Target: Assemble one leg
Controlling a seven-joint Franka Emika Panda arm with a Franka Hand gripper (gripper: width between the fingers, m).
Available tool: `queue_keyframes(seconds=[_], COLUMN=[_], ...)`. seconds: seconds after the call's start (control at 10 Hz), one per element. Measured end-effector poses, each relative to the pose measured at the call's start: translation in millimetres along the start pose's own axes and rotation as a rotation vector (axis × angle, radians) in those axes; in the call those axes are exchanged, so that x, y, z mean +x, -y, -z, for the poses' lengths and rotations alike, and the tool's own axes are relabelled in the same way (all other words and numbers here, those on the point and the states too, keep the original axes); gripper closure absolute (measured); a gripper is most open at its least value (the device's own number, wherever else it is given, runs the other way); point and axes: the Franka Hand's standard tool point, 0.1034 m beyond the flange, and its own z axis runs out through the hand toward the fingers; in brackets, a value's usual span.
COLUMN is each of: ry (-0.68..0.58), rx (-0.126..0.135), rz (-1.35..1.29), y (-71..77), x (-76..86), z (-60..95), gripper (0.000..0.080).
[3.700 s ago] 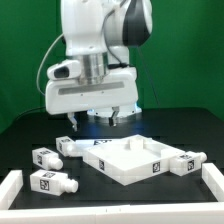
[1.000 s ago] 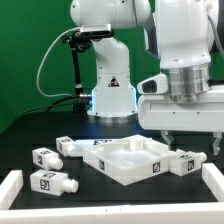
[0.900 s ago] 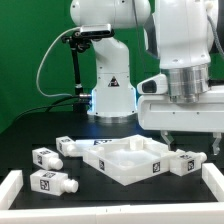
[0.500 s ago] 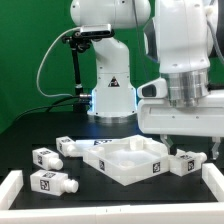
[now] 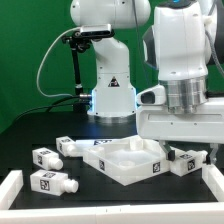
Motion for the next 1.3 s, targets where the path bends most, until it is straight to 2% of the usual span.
queue_keyframes(seconds=[0.3, 0.8, 1.3], ry=[-0.008, -0.009, 0.009], rx=[0.005, 0.014, 0.002], rz=[0.013, 0.032, 0.074], y=[2.7, 28.1, 22.2], x=[-1.1, -14.5, -12.4], z=[0.0, -1.2, 10.7], gripper=[0.0151, 0.0151, 0.0151])
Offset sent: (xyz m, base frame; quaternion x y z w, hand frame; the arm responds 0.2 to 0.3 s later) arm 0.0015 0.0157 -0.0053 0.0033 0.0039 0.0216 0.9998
